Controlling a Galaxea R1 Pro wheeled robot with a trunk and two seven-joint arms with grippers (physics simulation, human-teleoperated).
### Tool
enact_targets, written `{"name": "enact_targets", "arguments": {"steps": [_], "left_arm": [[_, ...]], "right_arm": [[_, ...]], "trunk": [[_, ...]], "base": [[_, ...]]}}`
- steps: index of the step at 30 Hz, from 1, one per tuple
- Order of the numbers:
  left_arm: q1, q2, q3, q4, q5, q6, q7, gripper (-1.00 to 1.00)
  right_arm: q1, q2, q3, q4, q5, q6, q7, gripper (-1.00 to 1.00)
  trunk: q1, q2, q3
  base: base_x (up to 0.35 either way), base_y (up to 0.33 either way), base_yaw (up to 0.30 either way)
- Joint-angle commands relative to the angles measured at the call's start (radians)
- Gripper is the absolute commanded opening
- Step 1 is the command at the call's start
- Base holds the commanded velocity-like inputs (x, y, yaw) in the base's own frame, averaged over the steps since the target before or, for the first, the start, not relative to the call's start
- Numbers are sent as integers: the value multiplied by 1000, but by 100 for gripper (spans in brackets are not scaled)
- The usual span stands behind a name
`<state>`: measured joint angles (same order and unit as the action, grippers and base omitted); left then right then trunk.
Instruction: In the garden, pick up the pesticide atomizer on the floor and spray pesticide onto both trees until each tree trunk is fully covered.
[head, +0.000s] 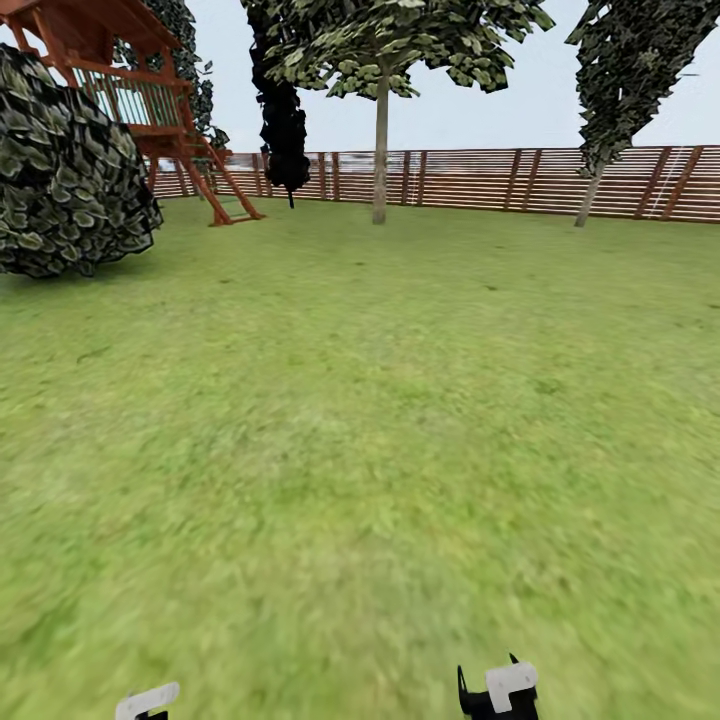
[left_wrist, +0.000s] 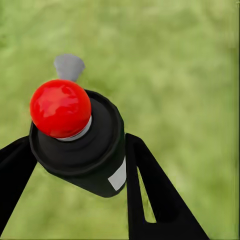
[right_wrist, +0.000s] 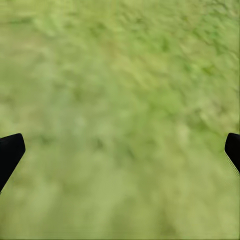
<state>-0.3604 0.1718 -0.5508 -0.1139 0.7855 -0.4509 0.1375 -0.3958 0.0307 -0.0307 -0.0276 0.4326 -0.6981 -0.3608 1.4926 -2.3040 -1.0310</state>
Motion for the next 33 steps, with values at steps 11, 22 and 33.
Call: {"name": "enact_targets", "arguments": {"steps": [11, 22, 33], "left_arm": [[0, 0, -1, -1, 0, 0, -1, -100], [0, 0, -1, 0, 0, 0, -1, -100], [0, 0, -1, 0, 0, 0, -1, -100]], "right_arm": [[0, 0, 0, 0, 0, 0, 0, 100], [0, 0, 0, 0, 0, 0, 0, 100], [0, 0, 0, 0, 0, 0, 0, 100]], "trunk": [[0, 0, 0], [0, 0, 0], [0, 0, 0]], "base": [[340, 0, 0], [340, 0, 0], [340, 0, 0]]}}
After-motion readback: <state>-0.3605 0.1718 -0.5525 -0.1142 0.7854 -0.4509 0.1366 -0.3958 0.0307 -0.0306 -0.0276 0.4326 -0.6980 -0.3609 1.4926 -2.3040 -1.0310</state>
